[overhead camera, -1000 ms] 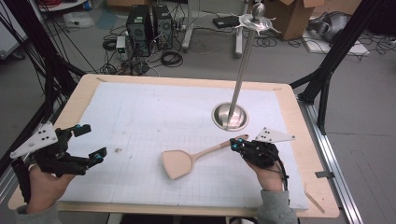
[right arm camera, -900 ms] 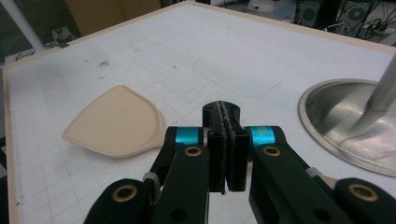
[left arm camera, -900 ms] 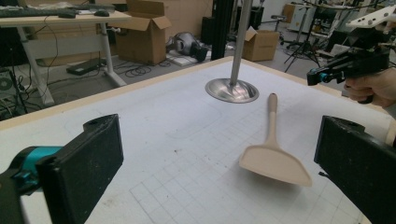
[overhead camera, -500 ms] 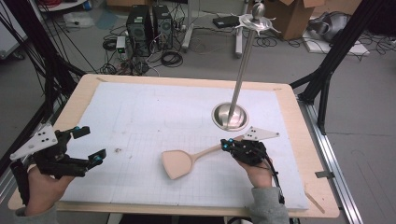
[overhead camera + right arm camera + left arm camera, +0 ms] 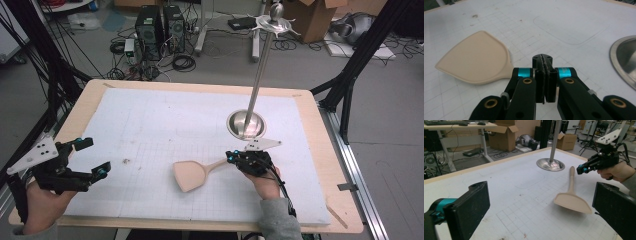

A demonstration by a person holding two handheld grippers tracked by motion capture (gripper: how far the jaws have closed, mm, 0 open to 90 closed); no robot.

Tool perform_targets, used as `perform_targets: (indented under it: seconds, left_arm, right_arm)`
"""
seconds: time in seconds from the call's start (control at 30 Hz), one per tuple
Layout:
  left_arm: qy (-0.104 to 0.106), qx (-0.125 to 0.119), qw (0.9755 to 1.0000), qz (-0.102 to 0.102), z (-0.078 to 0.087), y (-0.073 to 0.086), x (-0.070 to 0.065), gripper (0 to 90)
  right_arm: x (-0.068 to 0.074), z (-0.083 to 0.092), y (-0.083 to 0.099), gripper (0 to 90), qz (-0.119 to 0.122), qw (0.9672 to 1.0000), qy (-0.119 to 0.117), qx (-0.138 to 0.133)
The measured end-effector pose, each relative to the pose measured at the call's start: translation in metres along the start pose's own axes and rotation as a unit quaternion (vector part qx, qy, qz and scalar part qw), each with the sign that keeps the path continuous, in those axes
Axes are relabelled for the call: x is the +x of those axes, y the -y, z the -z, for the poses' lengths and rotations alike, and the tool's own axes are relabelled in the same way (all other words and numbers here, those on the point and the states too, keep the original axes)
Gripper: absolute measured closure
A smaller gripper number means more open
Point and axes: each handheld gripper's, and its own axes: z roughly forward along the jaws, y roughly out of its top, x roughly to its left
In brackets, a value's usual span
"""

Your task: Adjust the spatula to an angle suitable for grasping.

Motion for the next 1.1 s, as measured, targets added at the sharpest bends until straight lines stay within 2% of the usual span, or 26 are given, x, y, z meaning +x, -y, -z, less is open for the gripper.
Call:
perform_targets:
  seconds: [0.1, 0.23, 0.57, 0.8, 1.1]
  left_arm:
    - [-0.002, 0.002, 1.0, 0.002, 0.001, 0.001, 0.0, 1.7]
    - [-0.005, 0.003, 1.0, 0.002, 0.003, 0.002, 0.0, 1.7]
    - [-0.011, 0.005, 0.9999, 0.006, 0.009, 0.005, 0.001, 1.7]
    - [-0.017, 0.006, 0.9998, 0.004, 0.012, 0.005, -0.001, 1.7]
    - [-0.022, 0.008, 0.9997, 0.006, 0.016, 0.007, 0.0, 1.7]
  right_arm:
    - [0.0, -0.007, 0.0, 89.9, 0.003, 1.0, -0.002, 0.002]
    - [0.002, -0.014, 0.0, 89.9, -0.006, 0.9999, -0.01, 0.008]
    - [0.009, -0.035, -0.003, 89.9, 0.002, 0.9995, -0.019, 0.025]
    - [0.014, -0.045, -0.003, 89.9, 0.006, 0.9989, -0.018, 0.042]
    - [0.013, -0.053, -0.003, 89.9, 0.004, 0.9985, -0.024, 0.049]
